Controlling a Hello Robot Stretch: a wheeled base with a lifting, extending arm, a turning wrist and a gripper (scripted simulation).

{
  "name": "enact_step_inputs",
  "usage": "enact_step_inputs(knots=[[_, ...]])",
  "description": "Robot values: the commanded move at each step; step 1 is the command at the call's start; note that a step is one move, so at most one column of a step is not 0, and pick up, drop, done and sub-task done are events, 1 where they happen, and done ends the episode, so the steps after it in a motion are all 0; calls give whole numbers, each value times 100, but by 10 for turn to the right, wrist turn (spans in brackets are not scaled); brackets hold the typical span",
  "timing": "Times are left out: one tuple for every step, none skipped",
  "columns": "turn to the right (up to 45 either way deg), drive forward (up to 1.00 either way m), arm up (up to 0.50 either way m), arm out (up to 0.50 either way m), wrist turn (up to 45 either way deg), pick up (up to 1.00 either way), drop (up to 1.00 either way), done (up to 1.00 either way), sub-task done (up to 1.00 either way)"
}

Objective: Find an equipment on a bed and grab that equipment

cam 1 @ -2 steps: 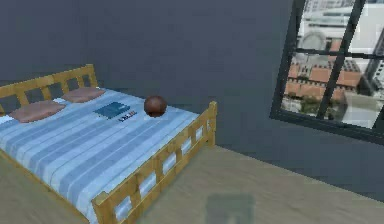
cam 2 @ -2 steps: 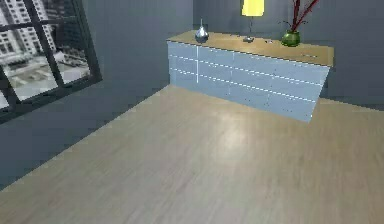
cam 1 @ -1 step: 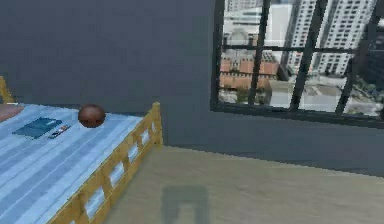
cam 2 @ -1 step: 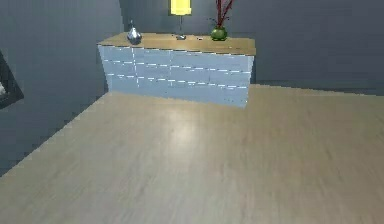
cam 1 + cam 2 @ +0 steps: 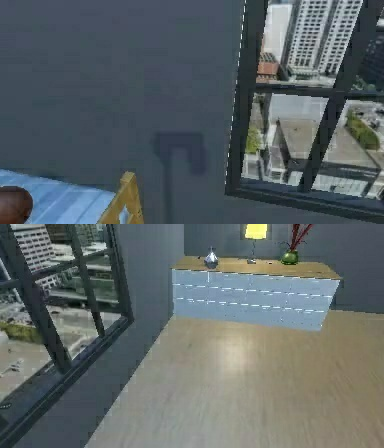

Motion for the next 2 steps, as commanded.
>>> enact_step_inputs(knots=[[360, 0, 0, 0, 0, 0, 0, 0, 0], [0, 5, 0, 0, 0, 0, 0, 0, 0]])
